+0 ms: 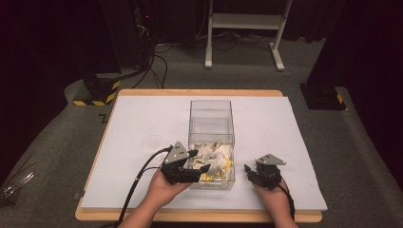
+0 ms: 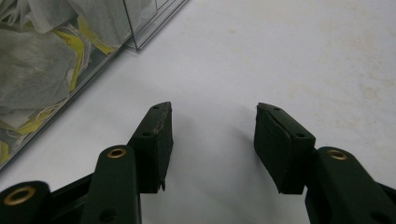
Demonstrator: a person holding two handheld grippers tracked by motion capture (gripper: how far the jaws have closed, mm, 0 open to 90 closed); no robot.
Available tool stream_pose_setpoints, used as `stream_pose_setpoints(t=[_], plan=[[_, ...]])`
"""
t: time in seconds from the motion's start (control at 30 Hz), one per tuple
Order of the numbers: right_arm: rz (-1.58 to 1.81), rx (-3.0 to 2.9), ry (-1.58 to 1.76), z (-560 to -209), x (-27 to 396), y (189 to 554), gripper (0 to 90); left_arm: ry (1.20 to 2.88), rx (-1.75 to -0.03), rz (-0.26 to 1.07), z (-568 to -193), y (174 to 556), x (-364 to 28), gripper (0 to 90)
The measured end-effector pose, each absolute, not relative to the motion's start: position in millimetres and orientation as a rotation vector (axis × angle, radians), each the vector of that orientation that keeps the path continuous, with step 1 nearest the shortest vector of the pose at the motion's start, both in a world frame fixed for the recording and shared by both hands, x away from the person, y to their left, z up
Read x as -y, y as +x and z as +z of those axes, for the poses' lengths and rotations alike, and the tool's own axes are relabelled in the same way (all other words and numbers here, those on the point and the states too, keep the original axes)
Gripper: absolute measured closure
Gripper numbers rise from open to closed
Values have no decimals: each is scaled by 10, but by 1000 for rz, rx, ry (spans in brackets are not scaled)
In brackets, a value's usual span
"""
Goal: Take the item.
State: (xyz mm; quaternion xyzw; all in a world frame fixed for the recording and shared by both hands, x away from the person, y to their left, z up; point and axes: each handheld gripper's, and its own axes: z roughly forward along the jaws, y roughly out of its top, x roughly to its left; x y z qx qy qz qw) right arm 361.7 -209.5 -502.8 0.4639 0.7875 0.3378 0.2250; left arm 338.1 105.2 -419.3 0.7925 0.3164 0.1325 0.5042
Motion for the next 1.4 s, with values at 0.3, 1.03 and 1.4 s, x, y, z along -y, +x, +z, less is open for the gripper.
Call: stream_pose_setpoints(t=[0.3,1.03,1.4], plan=[[932,-2172,1278,-5028,2096,3617,470,1997,-760,326,-4229,3532,-911,364],[936,-2175,1265,-5027,2091,3610,462,2129,-735,265,-4267,3662,-818,542],[941,-2177,1263,-5026,2092,3608,460,2223,-670,335,-4291,3634,-770,633]])
